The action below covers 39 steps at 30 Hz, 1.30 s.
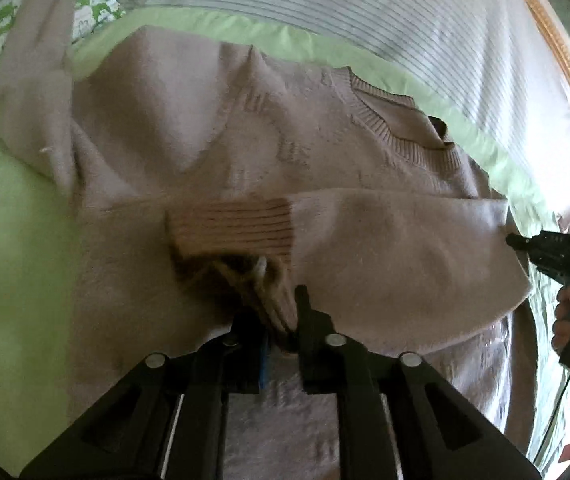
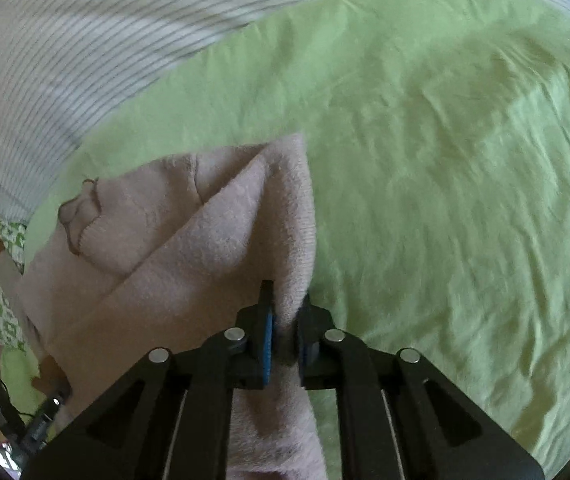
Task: Fold small clothes
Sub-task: 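Carry the cuff across the sweater body and release it with the right tool, then grasp the other brown sleeve cuff with the left tool and lift it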
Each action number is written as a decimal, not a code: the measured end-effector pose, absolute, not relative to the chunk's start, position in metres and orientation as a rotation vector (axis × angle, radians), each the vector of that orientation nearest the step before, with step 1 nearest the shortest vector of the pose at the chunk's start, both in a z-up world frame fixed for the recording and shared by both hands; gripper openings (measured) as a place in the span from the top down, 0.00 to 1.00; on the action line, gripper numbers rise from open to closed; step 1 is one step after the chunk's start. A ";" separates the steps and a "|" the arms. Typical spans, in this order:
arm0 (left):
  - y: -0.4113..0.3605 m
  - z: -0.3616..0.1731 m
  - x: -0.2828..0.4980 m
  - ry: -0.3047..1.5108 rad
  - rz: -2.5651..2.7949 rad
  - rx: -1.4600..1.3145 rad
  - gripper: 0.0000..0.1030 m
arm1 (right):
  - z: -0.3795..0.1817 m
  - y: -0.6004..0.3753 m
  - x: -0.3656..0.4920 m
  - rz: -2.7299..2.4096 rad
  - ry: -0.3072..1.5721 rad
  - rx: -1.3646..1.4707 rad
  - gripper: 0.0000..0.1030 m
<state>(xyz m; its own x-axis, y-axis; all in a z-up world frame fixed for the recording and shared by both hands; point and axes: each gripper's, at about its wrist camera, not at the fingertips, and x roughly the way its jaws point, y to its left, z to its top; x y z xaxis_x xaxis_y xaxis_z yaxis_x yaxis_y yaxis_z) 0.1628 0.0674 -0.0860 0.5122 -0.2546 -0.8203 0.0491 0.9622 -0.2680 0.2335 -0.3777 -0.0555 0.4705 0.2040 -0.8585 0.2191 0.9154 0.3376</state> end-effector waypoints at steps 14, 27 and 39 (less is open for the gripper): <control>0.184 -0.013 0.191 0.913 0.154 -0.271 0.22 | 0.008 -0.318 0.164 0.170 0.966 0.356 0.62; 0.224 -0.030 0.325 1.010 0.477 -0.024 0.19 | -0.008 -0.294 0.156 0.245 1.042 0.397 0.61; 0.204 -0.016 0.309 0.991 0.310 -0.024 0.95 | -0.022 -0.304 0.145 0.210 1.066 0.426 0.61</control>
